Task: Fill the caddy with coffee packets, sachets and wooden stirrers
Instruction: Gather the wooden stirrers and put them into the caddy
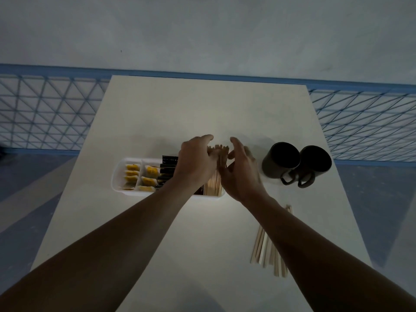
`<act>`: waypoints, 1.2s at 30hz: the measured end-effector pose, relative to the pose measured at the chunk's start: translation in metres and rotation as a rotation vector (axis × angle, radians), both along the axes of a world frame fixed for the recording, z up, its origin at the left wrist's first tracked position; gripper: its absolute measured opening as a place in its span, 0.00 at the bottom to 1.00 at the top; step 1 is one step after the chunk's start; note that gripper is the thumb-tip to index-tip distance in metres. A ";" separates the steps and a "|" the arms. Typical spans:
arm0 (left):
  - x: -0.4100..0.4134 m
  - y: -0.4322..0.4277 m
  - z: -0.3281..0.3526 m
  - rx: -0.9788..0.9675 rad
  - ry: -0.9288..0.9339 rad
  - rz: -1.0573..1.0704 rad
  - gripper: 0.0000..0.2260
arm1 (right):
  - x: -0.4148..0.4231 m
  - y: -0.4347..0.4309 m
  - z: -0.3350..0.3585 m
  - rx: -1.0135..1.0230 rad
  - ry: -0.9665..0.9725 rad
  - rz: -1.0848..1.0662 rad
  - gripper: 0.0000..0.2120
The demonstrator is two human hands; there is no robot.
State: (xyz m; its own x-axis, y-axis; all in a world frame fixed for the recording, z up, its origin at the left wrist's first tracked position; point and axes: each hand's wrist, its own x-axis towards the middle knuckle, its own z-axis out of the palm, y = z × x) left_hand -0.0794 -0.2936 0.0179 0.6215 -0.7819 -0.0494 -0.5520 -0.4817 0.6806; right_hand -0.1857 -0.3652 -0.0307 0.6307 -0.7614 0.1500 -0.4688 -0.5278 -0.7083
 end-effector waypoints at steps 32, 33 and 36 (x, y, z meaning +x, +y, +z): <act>0.005 0.004 -0.009 -0.157 0.054 -0.063 0.17 | -0.005 -0.005 0.017 0.191 0.073 0.122 0.30; 0.005 0.004 -0.008 -0.163 0.049 -0.061 0.18 | -0.006 -0.004 0.019 0.201 0.092 0.115 0.33; 0.001 0.006 -0.005 -0.176 0.006 -0.061 0.20 | -0.013 -0.004 0.025 0.231 0.148 0.084 0.40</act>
